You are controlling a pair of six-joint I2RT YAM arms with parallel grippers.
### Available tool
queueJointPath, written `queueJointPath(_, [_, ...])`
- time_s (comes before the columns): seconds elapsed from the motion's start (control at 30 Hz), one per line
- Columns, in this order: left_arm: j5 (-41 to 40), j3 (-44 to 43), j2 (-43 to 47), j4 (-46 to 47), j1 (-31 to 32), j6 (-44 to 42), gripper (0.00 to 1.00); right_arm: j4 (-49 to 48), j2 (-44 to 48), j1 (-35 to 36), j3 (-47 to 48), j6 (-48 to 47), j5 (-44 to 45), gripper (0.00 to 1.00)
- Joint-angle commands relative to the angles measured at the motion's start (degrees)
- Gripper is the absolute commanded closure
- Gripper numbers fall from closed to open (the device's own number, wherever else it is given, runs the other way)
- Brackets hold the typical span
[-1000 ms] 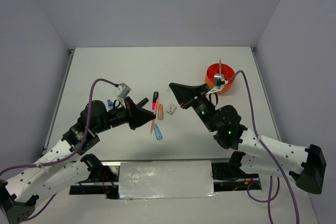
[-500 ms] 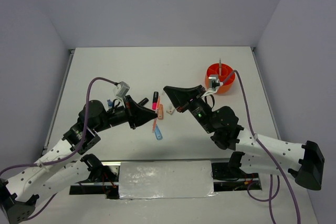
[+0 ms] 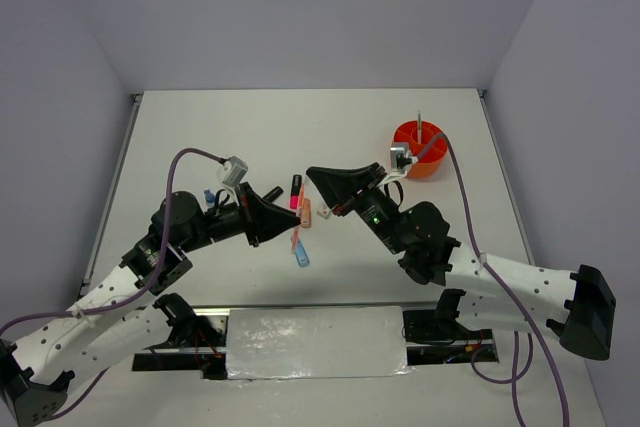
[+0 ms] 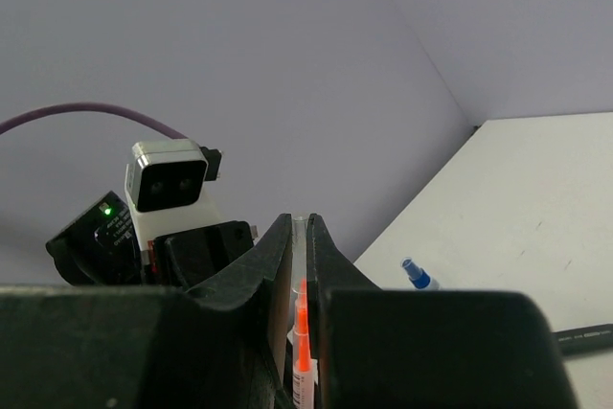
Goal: Sort the stationery into containers
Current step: Close the pen cap on the pen.
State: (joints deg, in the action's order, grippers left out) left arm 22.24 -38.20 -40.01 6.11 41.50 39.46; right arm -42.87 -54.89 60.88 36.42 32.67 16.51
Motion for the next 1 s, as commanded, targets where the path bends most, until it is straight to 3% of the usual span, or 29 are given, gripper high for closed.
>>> queueJointPath(0.0, [0.35,0.14,0.46,2.94,0.25,0.44,1.0,-2.66,-0.39,0.55,3.12,-2.07,0.54,1.0])
queueJointPath(0.27, [0.17,0.4,0.99,2.86,0.25,0.62,1.0,-0.46,-0.92,0.73,5.5,-4.63,1.95,1.0])
queueJointPath(0.97, [-0.71,-1.27,1.07,1.71,0.17,-0.44,1.0,-0.98,-1.0,0.73,1.11,-2.08,0.27,1.0])
